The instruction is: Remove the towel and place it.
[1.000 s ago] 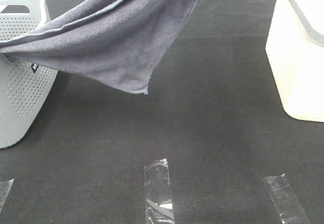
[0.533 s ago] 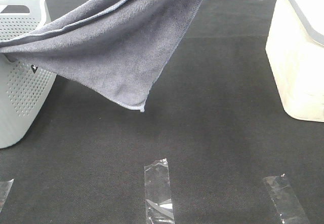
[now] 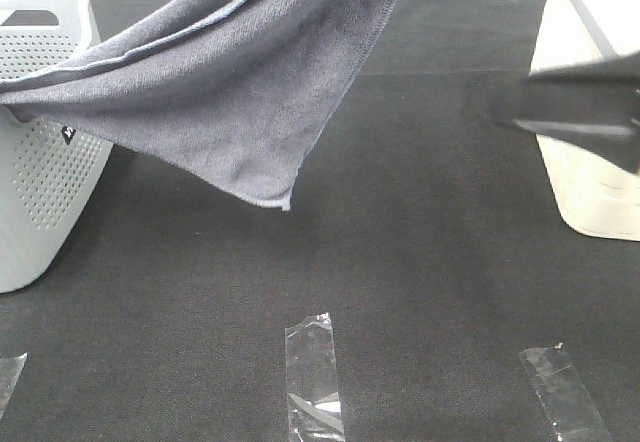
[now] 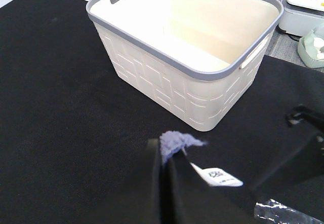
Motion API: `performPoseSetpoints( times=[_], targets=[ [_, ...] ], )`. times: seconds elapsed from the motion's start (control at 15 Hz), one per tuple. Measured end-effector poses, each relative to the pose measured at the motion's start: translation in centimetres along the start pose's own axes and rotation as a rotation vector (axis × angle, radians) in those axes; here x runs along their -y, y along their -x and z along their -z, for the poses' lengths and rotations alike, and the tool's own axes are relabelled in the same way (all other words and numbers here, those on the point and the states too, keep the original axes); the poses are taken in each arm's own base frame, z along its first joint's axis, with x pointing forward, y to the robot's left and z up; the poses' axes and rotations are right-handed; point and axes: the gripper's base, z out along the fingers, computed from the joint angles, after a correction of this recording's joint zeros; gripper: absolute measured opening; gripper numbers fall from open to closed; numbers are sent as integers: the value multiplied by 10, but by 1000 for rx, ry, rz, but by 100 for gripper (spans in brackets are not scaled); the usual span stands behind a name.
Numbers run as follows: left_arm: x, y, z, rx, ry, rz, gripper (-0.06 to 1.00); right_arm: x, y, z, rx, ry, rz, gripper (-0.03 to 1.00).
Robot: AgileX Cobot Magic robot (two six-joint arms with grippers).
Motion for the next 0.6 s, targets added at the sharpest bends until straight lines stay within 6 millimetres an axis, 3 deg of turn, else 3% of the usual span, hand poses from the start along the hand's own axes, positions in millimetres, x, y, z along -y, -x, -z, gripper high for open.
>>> performPoseSetpoints(
  times=[0.33, 0.6],
  targets=[
    [0, 0, 0, 5, 1, -1, 0, 40, -6, -36, 69, 75, -19, 61],
    [-1, 3, 0, 31, 6, -1, 0, 35, -38, -84, -105, 184, 43, 61]
  ],
)
